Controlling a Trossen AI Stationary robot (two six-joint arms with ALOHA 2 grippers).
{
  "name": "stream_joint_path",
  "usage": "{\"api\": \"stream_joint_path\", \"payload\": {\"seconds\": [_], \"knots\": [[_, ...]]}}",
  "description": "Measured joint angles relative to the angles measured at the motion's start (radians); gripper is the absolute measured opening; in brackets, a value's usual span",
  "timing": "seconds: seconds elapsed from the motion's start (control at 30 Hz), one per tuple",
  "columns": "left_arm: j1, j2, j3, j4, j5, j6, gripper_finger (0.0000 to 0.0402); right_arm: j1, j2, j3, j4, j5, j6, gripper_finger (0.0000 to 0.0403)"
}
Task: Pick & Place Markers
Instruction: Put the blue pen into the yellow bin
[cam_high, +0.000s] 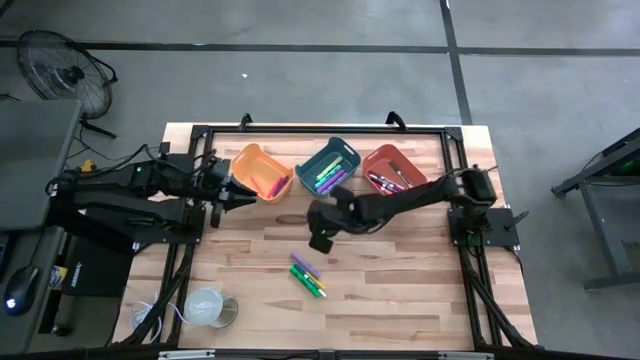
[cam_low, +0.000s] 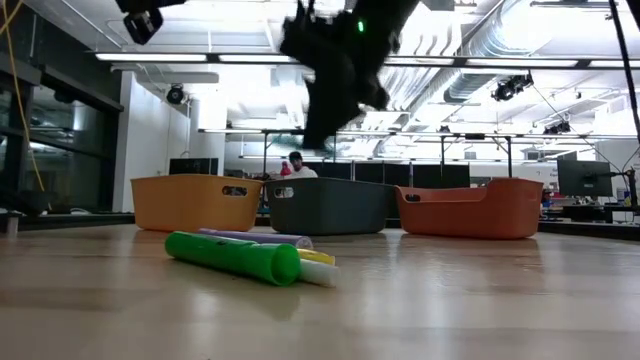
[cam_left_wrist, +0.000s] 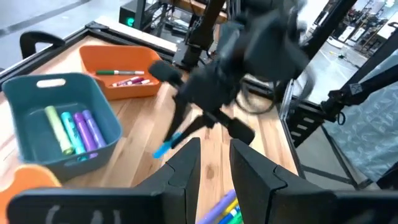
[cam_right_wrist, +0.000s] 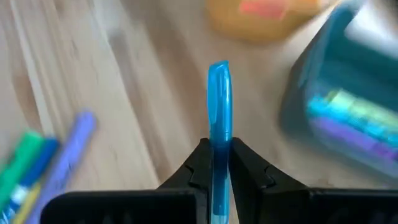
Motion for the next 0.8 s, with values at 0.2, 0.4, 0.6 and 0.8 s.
{"api": "stream_joint_path", "payload": {"seconds": [0.2, 0.4, 0.6, 0.8], "knots": [[0.000, 0.086, 0.000, 0.142, -0.009, 0.030, 0.0085, -0.037, -0.126, 0.000, 0.085, 0.009, -0.096, 0.0024], [0.000, 0.200, 0.000, 0.301, -0.047, 0.053, 0.0085, -0.055, -0.241, 0.002, 0.140, 0.007, -0.185, 0.0024], [0.000, 0.316, -0.001, 0.499, -0.087, 0.053, 0.0085, -0.062, -0.328, 0.002, 0.162, -0.005, -0.252, 0.0024], [0.000, 0.437, -0.001, 0.735, -0.087, 0.053, 0.0085, -0.062, -0.381, 0.002, 0.162, -0.018, -0.305, 0.0024]]}}
